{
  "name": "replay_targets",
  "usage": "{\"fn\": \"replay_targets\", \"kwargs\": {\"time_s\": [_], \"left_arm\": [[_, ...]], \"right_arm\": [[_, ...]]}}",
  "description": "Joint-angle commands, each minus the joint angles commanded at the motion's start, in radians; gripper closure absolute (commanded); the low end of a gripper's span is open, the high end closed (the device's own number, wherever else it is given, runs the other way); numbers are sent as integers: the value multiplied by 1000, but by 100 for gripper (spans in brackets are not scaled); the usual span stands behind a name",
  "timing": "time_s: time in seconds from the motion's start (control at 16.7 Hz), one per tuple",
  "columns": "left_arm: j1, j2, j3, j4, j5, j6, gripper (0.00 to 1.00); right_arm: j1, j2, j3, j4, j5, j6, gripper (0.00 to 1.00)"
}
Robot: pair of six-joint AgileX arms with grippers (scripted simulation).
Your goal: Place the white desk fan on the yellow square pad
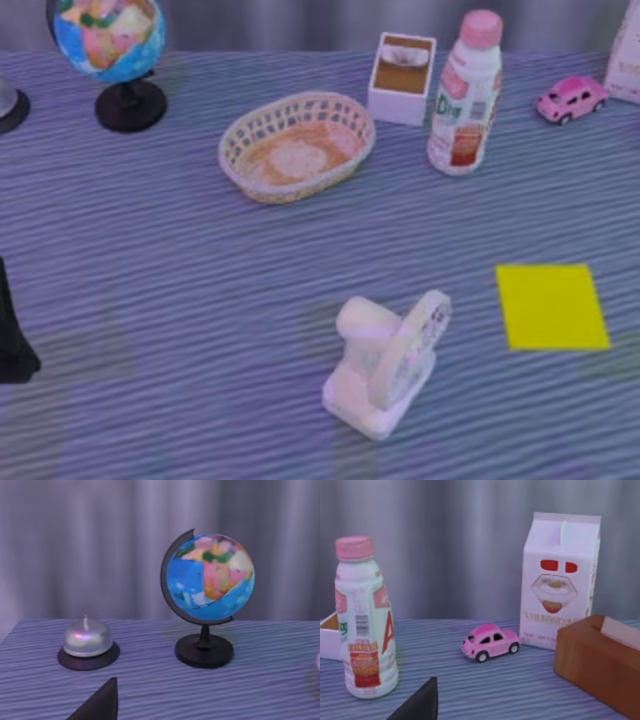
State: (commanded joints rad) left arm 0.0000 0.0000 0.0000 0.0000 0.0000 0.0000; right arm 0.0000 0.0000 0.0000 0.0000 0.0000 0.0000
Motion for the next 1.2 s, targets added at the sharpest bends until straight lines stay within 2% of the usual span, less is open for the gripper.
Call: {"fn": "replay_targets", "kwargs": {"time_s": [0.24, 0.42, 0.66, 1.2], "left_arm": [[0, 0, 0, 0, 0, 0, 0], [0, 0, 0, 0, 0, 0, 0], [0, 0, 0, 0, 0, 0, 0], [0, 0, 0, 0, 0, 0, 0]], "right_arm": [[19, 31, 31, -30, -2, 28, 0], [86, 157, 155, -143, -5, 138, 0], [221, 467, 436, -377, -5, 374, 0], [577, 1397, 1221, -999, -1, 1011, 0]]}}
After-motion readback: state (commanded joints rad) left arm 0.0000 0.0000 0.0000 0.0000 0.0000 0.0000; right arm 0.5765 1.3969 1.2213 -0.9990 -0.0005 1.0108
